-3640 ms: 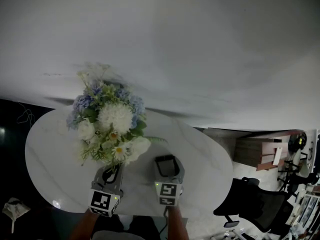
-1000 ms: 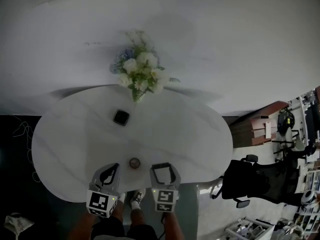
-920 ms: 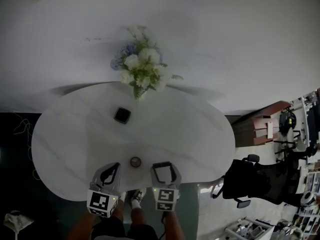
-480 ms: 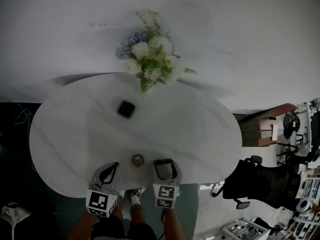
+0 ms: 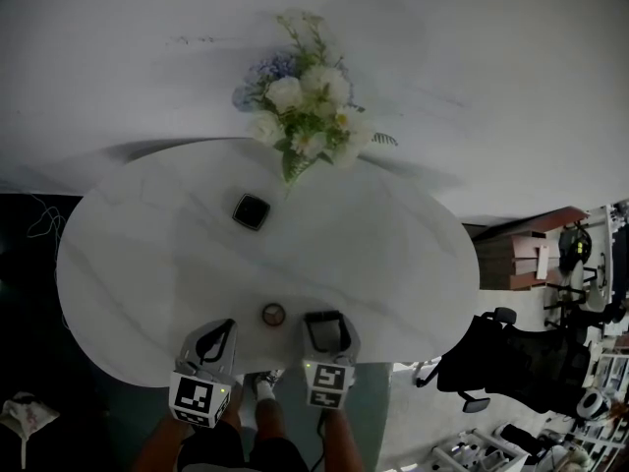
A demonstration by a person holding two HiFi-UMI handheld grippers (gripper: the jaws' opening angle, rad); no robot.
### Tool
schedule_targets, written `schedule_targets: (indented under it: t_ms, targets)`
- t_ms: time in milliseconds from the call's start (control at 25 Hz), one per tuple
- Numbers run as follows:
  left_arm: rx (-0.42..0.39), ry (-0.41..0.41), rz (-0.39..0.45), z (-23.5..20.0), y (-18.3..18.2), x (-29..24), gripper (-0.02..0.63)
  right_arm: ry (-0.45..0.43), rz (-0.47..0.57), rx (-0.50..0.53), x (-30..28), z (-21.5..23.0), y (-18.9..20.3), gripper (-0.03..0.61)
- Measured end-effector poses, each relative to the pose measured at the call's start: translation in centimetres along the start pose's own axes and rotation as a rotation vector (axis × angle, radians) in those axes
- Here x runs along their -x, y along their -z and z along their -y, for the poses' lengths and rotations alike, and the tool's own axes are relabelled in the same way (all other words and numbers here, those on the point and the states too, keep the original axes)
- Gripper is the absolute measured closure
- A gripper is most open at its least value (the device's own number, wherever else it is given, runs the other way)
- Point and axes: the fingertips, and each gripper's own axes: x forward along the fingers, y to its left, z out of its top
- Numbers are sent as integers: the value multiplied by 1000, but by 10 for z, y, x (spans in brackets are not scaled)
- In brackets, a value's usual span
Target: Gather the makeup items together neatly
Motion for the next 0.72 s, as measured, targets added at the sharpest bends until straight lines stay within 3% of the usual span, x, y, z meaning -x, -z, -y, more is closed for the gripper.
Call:
schedule_targets:
  t_ms: [480,720]
  targets:
    - [-10,-1,11,2,-5,0,603,-15,22,-41,0,1,-4,259]
    - [-21,-18,52,1,-28,7,604,-12,53,-42,14,7,-23,259]
